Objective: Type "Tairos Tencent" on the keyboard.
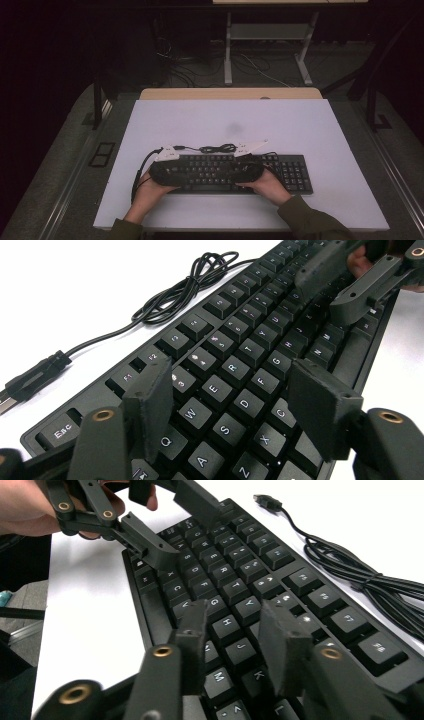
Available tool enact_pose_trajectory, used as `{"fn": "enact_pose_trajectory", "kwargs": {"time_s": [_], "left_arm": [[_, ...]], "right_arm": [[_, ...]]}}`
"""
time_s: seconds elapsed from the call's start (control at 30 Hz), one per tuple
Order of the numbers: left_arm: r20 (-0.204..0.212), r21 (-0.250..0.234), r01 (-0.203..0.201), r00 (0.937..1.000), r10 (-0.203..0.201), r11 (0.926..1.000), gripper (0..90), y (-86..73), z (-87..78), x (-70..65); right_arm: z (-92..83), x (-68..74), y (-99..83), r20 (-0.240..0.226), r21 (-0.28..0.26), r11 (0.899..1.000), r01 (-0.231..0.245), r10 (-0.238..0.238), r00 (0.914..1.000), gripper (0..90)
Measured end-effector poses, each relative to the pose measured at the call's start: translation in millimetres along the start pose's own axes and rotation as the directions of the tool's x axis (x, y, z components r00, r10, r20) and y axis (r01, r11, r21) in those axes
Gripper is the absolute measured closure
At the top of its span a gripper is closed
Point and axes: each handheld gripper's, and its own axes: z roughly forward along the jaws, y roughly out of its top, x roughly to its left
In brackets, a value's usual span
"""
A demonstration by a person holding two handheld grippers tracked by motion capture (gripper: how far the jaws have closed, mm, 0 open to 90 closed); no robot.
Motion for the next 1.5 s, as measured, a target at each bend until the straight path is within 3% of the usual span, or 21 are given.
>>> {"fn": "enact_pose_trajectory", "kwargs": {"time_s": [0.2, 0.4, 1.1, 1.5], "left_arm": [[-0.003, 0.000, 0.001, 1.0000, -0.001, 1.0000, 31.5, -0.6, 0.6, 0.5], [-0.006, -0.005, 0.005, 1.0000, -0.005, 1.0000, 30.6, -1.1, 0.6, 1.2], [-0.014, -0.009, 0.001, 0.9999, -0.001, 1.0000, 29.2, -0.8, -0.4, 1.7], [-0.018, -0.011, 0.000, 0.9998, 0.000, 0.9999, 29.1, -0.4, -0.8, 1.8]], "right_arm": [[3.4, 4.8, 0.1, -0.024, 0.019, 1.000, 0.023, -0.023, 0.9995, 81.3], [7.3, 9.2, 0.1, -0.042, 0.044, 0.998, 0.035, -0.034, 0.9986, 88.2], [16.6, 12.3, -3.5, -0.019, 0.107, 0.993, 0.057, -0.055, 0.9983, 89.2], [15.3, 11.2, -3.1, -0.018, 0.100, 0.994, 0.049, -0.047, 0.9987, 89.1]]}}
